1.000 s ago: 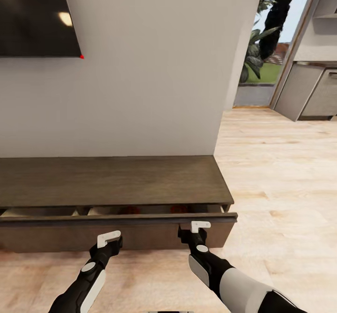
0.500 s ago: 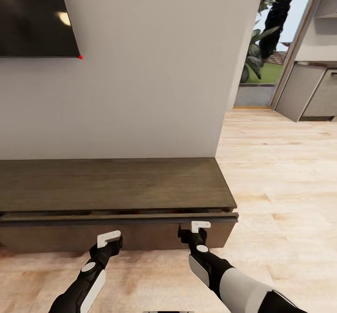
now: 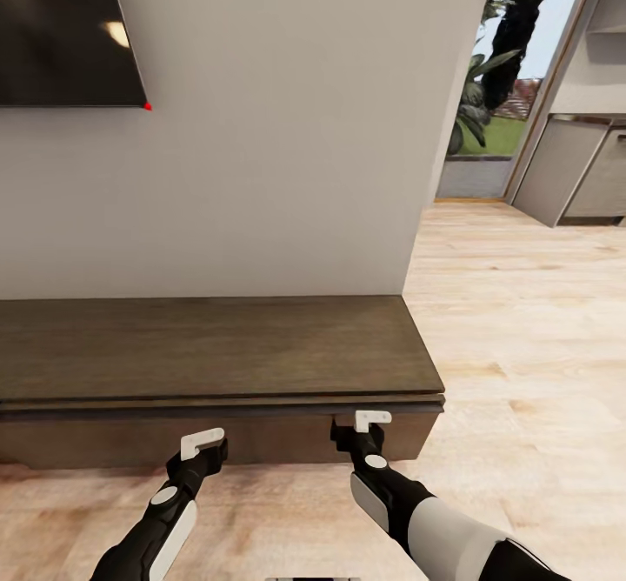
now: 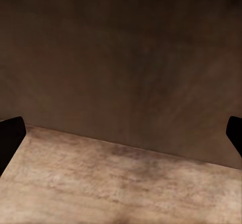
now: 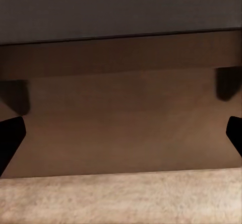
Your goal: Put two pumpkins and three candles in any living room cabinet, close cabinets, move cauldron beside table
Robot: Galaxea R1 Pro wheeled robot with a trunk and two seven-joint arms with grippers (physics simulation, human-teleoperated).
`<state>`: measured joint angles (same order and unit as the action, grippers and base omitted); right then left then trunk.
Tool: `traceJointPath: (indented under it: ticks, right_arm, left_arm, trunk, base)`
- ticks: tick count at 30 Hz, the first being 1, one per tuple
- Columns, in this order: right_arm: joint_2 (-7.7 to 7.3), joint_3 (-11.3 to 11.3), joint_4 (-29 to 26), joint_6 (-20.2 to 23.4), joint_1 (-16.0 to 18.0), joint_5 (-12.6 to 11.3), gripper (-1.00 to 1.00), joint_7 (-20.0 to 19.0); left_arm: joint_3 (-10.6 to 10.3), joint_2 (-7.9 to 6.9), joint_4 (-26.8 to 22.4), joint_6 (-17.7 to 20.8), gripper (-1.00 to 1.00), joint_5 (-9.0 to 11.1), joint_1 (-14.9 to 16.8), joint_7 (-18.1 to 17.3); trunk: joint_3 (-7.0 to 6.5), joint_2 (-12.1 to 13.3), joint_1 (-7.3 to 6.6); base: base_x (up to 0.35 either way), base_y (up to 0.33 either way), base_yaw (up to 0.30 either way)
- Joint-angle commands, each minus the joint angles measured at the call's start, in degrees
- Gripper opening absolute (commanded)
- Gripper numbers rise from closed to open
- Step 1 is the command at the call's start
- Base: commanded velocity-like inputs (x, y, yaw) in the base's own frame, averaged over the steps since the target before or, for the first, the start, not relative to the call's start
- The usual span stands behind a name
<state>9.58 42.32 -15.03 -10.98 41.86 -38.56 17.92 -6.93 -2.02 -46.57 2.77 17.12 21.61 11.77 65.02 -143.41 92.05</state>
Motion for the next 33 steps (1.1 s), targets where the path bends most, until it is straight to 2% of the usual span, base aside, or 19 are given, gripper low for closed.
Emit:
traceJointPath:
  ticks: [1, 11, 25, 27, 29, 31, 33]
  right_arm:
    - [0.0, 0.48, 0.0, -0.27, 0.06, -0.46, 1.0, 0.22]
    - [0.0, 0.48, 0.0, -0.27, 0.06, -0.43, 1.0, 0.2]
    - [0.0, 0.48, -0.1, 0.33, 0.06, -0.59, 1.0, 0.2]
    - [0.0, 0.46, -0.34, 1.49, 0.06, -0.76, 1.0, 0.24]
    - [0.01, 0.31, -0.7, 4.82, 0.06, -0.87, 1.0, 0.29]
    - [0.05, -0.17, -1.3, 10.27, 0.26, -1.1, 1.0, 0.35]
    - [0.01, -2.08, -3.56, 16.38, 0.4, -1.29, 1.0, 0.49]
  left_arm:
    - [-0.36, -0.09, -0.12, 0.25, 1.0, 0.42, 0.02, 0.53]
    - [-0.36, -0.09, -0.11, 0.22, 1.0, 0.37, 0.02, 0.54]
    - [-0.29, -0.13, -0.52, 1.37, 1.0, 0.46, 0.02, 0.32]
    - [-0.28, -0.16, -1.88, 3.91, 1.0, 0.51, 0.02, 0.29]
    - [-0.19, -0.19, -4.75, 9.43, 1.0, 0.52, 0.02, 0.28]
    - [0.66, -0.23, -8.34, 17.35, 1.0, 0.53, 0.02, 0.27]
    - [2.12, -0.38, -12.32, 26.82, 1.0, 0.59, 0.02, 0.27]
  trunk:
    - [0.05, -0.02, -0.01]
    - [0.05, -0.02, -0.01]
    - [0.05, -0.02, -0.01]
    - [0.05, -0.02, -0.01]
    - [0.05, -0.02, -0.01]
    - [0.05, -0.02, -0.01]
    - [0.05, -0.02, -0.01]
  base:
    - [0.075, 0.017, 0.0]
    - [0.079, 0.023, 0.0]
    - [-0.301, 0.0, 0.0]
    - [-0.275, 0.0, 0.0]
    - [-0.234, 0.0, 0.0]
    - [-0.171, 0.0, 0.0]
    - [-0.073, 0.0, 0.0]
